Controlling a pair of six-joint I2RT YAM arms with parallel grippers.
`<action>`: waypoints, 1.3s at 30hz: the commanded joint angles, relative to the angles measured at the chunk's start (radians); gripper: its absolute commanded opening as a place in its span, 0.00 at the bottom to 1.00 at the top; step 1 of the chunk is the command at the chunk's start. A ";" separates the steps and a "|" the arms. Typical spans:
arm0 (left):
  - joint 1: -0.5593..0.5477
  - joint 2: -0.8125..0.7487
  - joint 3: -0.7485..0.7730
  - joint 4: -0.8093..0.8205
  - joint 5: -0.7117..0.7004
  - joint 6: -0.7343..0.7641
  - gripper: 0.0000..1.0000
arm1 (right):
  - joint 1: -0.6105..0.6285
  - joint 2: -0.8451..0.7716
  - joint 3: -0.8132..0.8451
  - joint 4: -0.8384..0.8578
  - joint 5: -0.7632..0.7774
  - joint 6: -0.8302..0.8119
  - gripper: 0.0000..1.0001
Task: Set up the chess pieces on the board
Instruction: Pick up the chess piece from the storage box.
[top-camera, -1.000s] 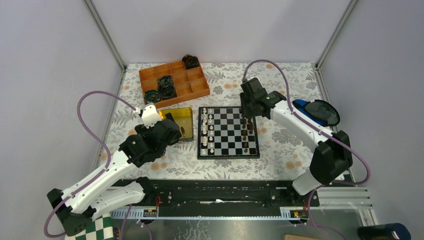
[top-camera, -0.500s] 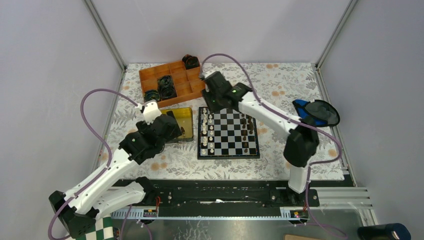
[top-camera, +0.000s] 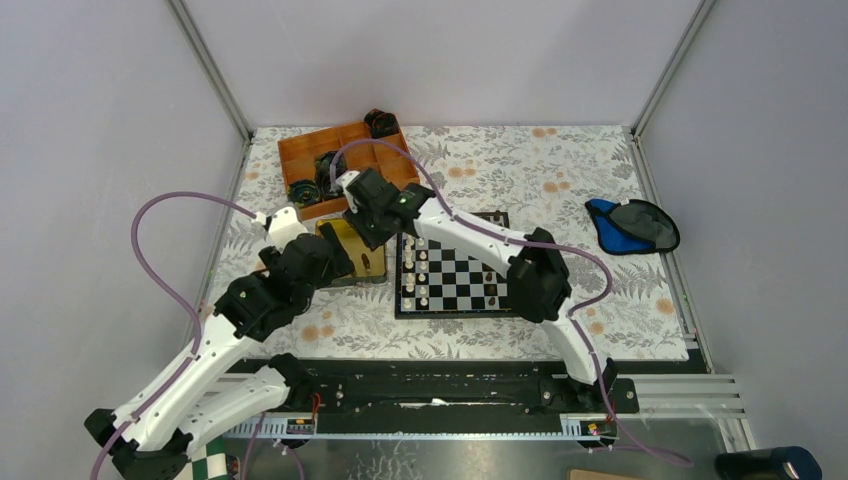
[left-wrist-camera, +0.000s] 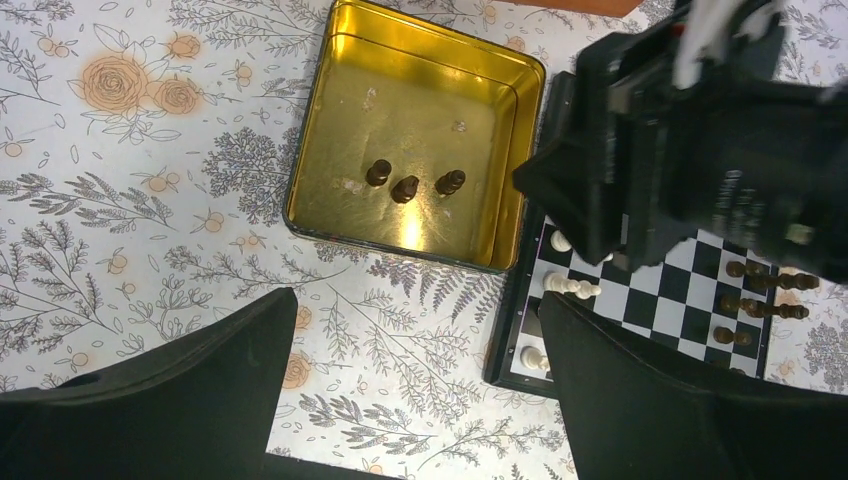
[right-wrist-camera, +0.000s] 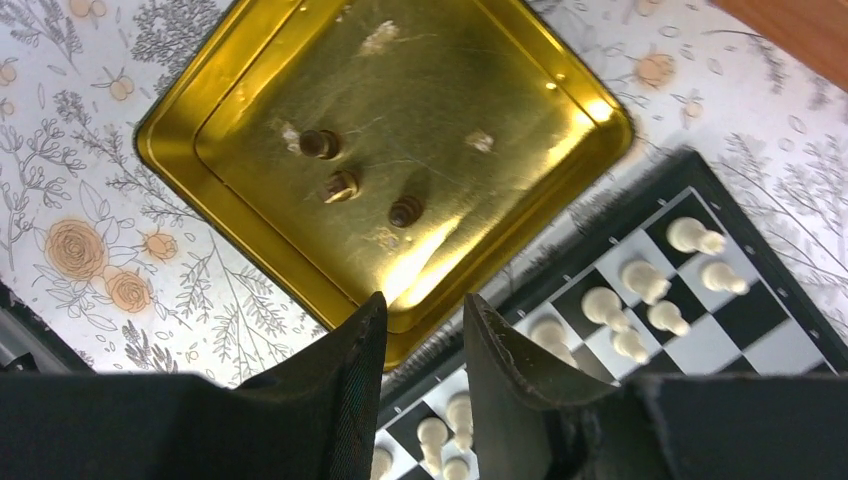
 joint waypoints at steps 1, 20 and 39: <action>0.007 -0.021 0.029 -0.024 0.003 0.006 0.99 | 0.022 0.050 0.081 -0.006 -0.057 -0.043 0.40; 0.009 -0.059 -0.007 -0.047 0.020 -0.013 0.99 | 0.047 0.161 0.090 0.060 -0.079 -0.096 0.40; 0.008 -0.046 -0.026 -0.035 0.032 -0.017 0.99 | 0.034 0.189 0.073 0.129 -0.002 -0.114 0.38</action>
